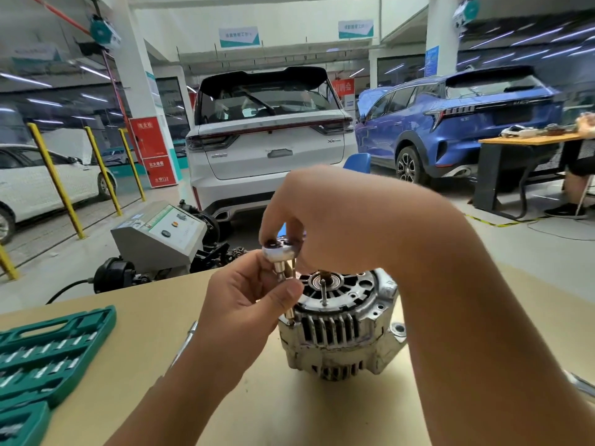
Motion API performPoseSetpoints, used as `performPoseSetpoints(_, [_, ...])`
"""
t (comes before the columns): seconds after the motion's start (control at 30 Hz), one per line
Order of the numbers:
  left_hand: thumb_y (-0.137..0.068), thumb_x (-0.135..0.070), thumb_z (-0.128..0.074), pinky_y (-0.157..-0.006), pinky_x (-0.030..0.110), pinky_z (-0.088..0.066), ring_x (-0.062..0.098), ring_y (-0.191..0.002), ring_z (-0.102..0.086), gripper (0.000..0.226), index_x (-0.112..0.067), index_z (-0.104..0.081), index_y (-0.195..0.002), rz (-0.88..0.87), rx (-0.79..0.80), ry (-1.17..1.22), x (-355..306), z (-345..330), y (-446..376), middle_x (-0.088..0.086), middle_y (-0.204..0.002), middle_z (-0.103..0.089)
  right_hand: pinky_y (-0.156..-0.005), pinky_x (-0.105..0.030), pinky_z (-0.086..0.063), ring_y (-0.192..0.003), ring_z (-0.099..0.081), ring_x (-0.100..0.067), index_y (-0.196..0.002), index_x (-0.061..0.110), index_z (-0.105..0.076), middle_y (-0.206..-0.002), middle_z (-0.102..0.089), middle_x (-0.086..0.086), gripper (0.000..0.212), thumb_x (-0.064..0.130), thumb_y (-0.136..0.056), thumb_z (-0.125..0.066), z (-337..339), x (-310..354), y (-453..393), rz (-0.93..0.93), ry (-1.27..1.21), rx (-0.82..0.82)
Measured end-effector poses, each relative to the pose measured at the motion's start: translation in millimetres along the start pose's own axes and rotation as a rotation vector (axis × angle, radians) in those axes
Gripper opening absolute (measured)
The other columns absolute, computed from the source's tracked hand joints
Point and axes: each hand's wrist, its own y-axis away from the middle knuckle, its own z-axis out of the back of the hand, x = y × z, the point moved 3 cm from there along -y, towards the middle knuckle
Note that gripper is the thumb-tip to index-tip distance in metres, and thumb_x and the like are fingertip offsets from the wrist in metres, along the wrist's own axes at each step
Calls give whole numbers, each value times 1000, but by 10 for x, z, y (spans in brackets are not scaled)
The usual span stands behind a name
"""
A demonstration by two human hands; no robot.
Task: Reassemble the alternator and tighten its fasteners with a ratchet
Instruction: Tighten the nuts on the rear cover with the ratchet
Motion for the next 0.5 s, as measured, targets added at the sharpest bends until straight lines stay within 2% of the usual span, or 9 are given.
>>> performPoseSetpoints(0.1, [-78,-20,-77,-47,35,-21,18,-53,-32,11,-25,-77,-87,18,-62,-11,27,28,-13,1,-64,-54,-59,-25,-43,-74,-56,-15,-99,27,-66,-86,-59,7,18,18,-86,-72,4,51,36,-4,14,-15])
performPoseSetpoints(0.2, [-75,-33,-84,-49,25,-28,14,-54,-37,21,-24,-77,-93,-16,-62,-89,0,30,-8,3,-65,-53,-52,-25,-37,-73,-54,-12,-89,27,-53,-84,-55,7,21,22,-86,-73,22,80,83,11,38,29])
performPoseSetpoints(0.23, [-74,-37,-83,-51,22,-33,12,-55,-39,26,-23,-77,-94,-22,-69,-113,-5,37,-3,3,-66,-53,-53,-24,-39,-76,-56,-13,-90,26,-54,-85,-56,7,20,21,-86,-74,37,78,85,12,43,43])
performPoseSetpoints(0.3, [-76,-33,-82,-54,26,-35,11,-56,-41,22,-22,-76,-93,-17,-101,-147,16,62,-9,5,-67,-53,-55,-23,-45,-79,-61,-15,-100,25,-67,-87,-62,7,17,16,-87,-72,73,56,86,6,20,35])
performPoseSetpoints(0.4, [-77,-29,-77,-52,31,-36,15,-56,-39,16,-25,-73,-92,-15,-147,-192,34,82,-4,8,-68,-50,-64,-26,-54,-80,-62,-14,-107,34,-73,-89,-65,10,31,10,-90,-67,46,22,97,-4,-42,11])
performPoseSetpoints(0.47, [-77,-30,-76,-49,31,-38,15,-55,-39,17,-25,-73,-93,-30,-165,-202,29,49,7,9,-67,-53,-70,-31,-57,-80,-62,-19,-103,28,-73,-91,-65,5,22,12,-91,-66,2,2,94,-16,-12,5])
performPoseSetpoints(0.5, [-78,-31,-76,-49,30,-38,15,-54,-40,16,-25,-73,-92,-40,-168,-218,19,34,12,11,-68,-55,-65,-29,-55,-76,-61,-19,-99,24,-71,-89,-64,2,14,13,-91,-66,-14,-2,91,-21,2,10])
